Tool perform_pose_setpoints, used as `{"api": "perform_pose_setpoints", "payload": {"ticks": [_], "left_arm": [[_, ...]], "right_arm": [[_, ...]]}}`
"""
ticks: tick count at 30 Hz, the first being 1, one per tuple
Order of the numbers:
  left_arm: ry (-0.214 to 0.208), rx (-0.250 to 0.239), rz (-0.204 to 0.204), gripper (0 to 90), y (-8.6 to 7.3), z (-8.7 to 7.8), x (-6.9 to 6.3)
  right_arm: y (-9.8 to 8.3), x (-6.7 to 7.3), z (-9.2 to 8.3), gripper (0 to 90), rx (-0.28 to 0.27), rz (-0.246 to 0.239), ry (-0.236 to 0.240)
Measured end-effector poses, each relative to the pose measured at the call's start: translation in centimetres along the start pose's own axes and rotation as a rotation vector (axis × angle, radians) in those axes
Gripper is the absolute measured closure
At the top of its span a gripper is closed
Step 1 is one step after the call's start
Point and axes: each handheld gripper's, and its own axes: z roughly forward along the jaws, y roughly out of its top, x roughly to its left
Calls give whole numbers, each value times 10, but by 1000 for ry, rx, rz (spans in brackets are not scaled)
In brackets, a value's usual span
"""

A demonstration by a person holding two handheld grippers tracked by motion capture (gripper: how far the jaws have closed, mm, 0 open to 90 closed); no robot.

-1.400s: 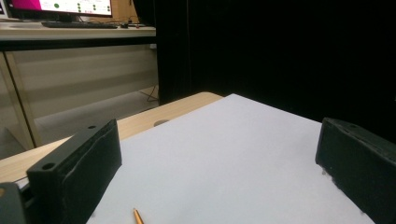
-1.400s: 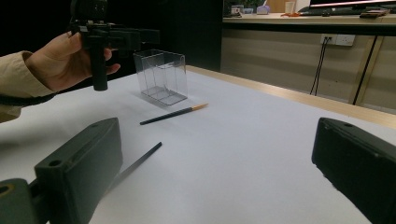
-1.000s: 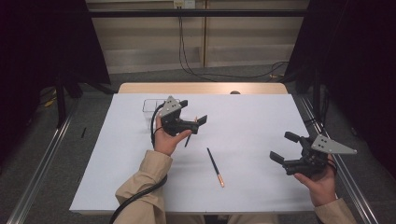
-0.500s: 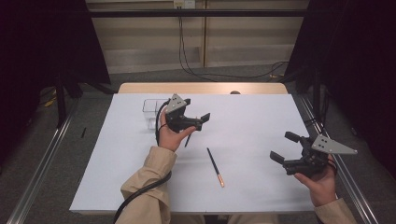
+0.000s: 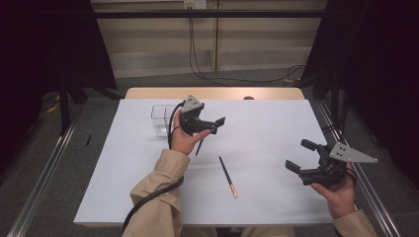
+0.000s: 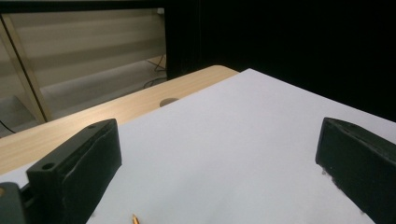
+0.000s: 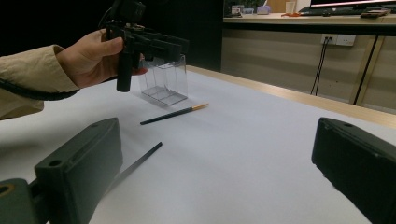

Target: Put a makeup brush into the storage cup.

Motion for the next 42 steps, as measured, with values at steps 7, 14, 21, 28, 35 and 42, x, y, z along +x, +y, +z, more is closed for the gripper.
{"api": "perform_pose_setpoints", "payload": {"ticks": [7, 14, 21, 28, 35, 42], "left_arm": [[22, 94, -35, 0, 4, 8, 4], [28, 149, -74, 0, 4, 15, 8], [47, 234, -113, 1, 2, 24, 10], [80, 316, -150, 22, 1, 31, 14], [99, 369, -170, 37, 4, 38, 13], [111, 418, -173, 69, 5, 44, 14]], "right_arm": [[0, 0, 0, 12, 0, 0, 1], [0, 0, 0, 12, 1, 1, 3], [-1, -1, 0, 12, 6, 1, -1], [0, 0, 0, 12, 4, 0, 5], [0, 0, 0, 12, 4, 6, 6], [-1, 0, 1, 11, 6, -2, 9]]}}
